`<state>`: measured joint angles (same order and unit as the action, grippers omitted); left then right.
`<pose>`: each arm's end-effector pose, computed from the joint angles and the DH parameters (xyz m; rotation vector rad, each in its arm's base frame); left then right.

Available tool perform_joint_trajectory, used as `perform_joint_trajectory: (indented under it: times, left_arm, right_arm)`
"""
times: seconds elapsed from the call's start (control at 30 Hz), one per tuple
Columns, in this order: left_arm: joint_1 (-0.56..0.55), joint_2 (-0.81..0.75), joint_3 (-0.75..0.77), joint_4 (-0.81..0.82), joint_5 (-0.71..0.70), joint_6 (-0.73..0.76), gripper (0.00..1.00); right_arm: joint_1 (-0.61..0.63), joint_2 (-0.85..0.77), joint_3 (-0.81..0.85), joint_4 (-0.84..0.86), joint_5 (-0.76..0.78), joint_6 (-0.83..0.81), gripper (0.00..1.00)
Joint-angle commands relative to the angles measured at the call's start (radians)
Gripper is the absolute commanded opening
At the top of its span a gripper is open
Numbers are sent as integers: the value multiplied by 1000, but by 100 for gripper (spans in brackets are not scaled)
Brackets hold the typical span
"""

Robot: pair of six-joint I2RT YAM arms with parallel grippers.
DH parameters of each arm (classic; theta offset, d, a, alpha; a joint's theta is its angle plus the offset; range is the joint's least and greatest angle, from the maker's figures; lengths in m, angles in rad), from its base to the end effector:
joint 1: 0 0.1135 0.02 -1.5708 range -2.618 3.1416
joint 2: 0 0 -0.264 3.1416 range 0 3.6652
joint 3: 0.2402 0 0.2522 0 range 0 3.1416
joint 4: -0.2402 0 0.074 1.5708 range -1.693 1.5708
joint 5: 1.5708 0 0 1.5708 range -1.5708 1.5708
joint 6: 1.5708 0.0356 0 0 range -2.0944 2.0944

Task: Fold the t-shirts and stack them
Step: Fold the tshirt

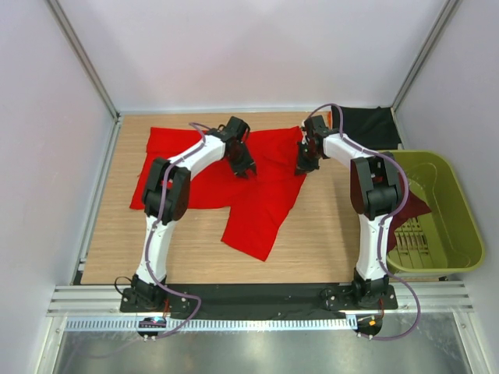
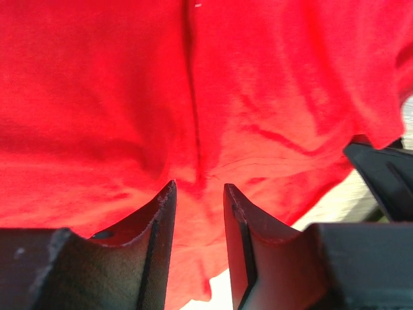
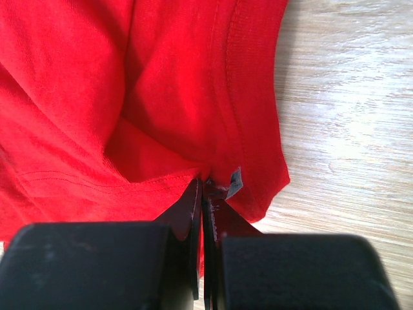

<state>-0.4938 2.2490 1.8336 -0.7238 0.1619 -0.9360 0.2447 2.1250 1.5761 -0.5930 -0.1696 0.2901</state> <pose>0.4196 -0.2324 0.1760 -0.5781 2.8039 -0.5867 0.4299 0.1135 0.1622 0.0115 2.7476 0.3833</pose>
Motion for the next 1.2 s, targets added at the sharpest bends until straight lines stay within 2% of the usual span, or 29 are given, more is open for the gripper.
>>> perform_joint_trajectory:
  times: [0.0, 0.4, 0.8, 1.03, 1.17]
  left_arm:
    - [-9, -32, 35, 38, 27, -20, 35]
    - [-12, 7, -30, 104, 71, -84, 27]
    - [-11, 29, -46, 96, 48, -87, 30]
    - [-12, 32, -10, 90, 33, -75, 14]
    - [-11, 29, 4, 81, 24, -66, 0]
  right_arm:
    - [4, -36, -16, 1, -8, 1, 2]
    - [2, -43, -33, 5, -4, -2, 1]
    - [1, -48, -42, 9, -2, 0, 1]
    - [4, -48, -42, 9, 1, 9, 1]
    - [4, -54, -39, 10, 4, 20, 1]
